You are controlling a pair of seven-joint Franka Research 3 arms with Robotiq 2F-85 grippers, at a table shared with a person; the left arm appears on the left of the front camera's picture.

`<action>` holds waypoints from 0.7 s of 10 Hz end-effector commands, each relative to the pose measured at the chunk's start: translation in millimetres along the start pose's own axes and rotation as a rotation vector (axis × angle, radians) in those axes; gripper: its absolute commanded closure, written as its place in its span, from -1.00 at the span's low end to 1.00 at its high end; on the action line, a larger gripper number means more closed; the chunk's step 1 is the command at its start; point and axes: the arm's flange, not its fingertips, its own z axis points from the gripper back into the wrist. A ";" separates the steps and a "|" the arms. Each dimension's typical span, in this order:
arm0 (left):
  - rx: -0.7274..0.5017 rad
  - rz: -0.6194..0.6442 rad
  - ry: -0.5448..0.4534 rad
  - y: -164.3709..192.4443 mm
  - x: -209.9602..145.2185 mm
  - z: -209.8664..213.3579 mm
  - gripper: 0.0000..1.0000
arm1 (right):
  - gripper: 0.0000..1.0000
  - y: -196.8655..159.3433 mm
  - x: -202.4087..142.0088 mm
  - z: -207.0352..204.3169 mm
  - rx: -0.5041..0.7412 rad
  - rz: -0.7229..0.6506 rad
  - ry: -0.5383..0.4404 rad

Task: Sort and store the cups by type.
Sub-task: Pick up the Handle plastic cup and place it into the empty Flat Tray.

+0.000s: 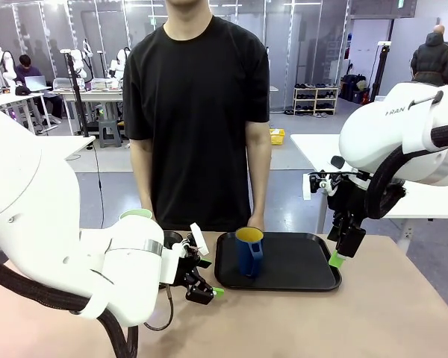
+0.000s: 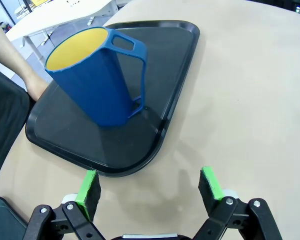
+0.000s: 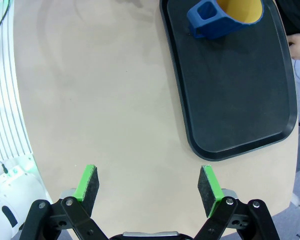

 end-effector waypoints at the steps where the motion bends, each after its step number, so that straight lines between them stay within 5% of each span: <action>1: 0.011 -0.019 -0.004 0.3 0.9 -1.3 -1.00 | -1.00 2.6 -0.7 -2.0 -0.013 -0.014 -0.004; 7: 0.011 -0.019 -0.004 0.3 0.9 -1.3 -1.00 | -1.00 2.6 -0.7 -2.0 -0.013 -0.014 -0.004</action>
